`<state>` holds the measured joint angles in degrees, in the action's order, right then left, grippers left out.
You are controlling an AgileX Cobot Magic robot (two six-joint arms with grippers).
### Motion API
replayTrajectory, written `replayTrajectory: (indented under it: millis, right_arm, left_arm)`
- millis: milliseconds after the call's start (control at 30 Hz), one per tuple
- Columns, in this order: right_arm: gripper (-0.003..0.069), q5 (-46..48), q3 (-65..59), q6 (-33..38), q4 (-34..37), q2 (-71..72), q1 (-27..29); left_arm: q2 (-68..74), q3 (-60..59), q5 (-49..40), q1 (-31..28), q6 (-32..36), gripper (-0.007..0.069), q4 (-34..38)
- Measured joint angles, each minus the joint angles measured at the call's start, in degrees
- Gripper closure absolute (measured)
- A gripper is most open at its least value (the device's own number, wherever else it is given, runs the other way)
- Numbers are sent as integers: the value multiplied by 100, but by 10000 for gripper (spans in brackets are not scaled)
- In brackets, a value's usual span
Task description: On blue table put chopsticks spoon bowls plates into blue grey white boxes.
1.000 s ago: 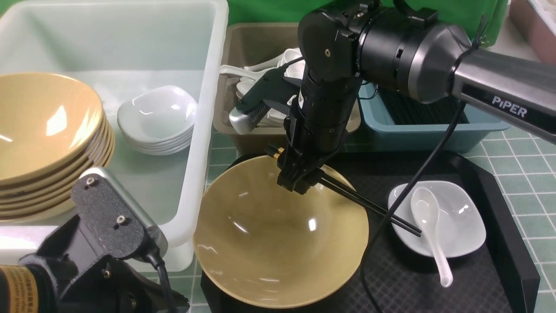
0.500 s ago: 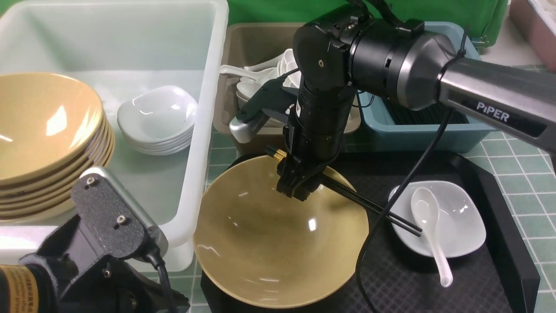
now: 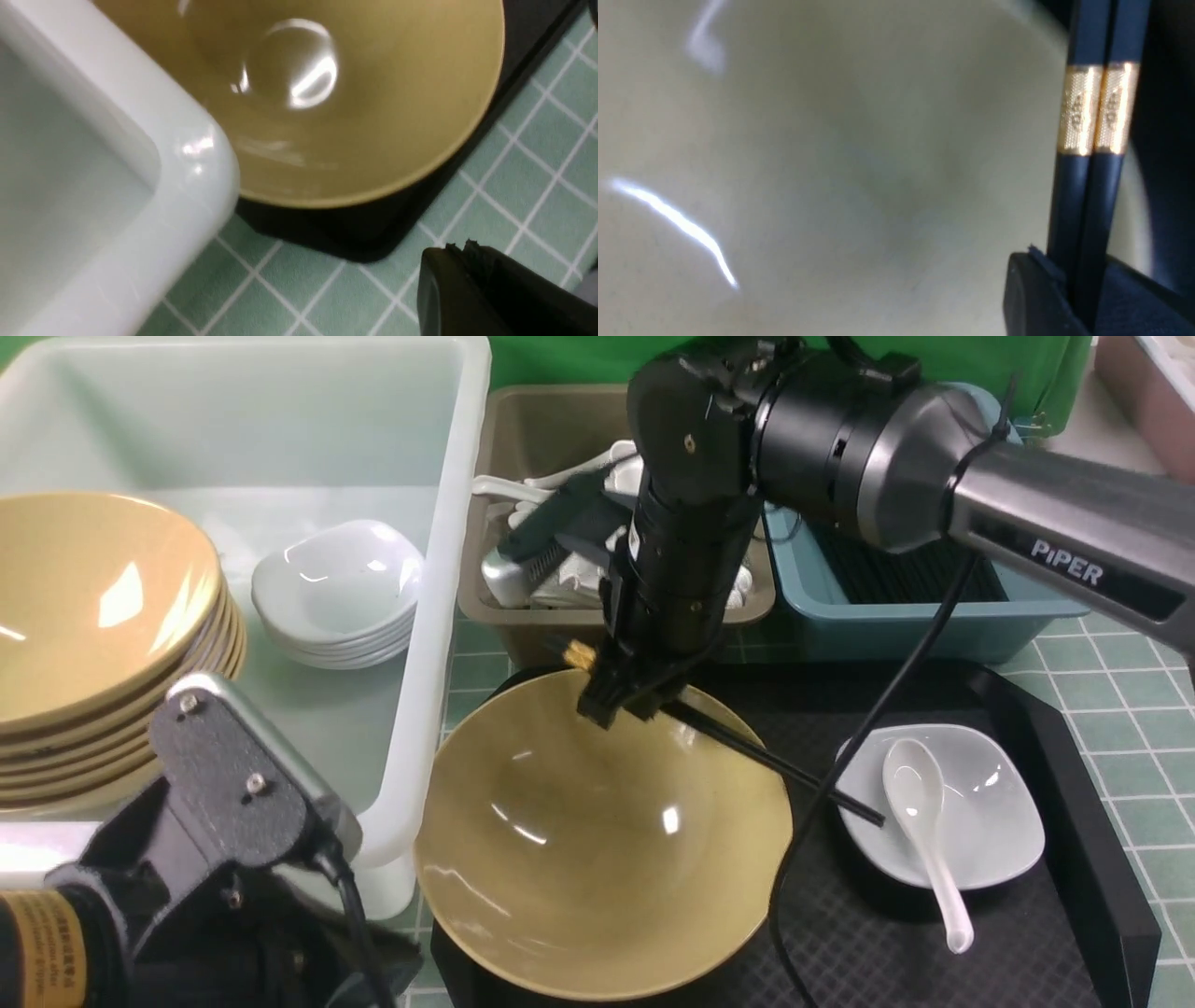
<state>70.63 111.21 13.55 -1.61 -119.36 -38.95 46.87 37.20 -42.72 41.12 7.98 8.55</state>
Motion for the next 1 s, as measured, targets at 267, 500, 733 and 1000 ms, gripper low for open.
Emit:
replayTrajectory:
  millis: [267,500,733,1000]
  right_arm:
    - [489,55,1066,-281,-973,163,315]
    - [489,-764,1415,-990,-1153,177,1432]
    - [489,-2168,1435,-2424,-1186,-150,2417]
    - [489,-2714,1435,-3055,-1187,-889,2748]
  left_arm:
    - [947,1105,1102,0,-230,623,-347]
    - [2557,2649,1826,0,-256,623,-1218]
    - [3600,3473,2137,0,-280,623,-1692]
    - [3659,3455,1652,0,-291,623,-1602]
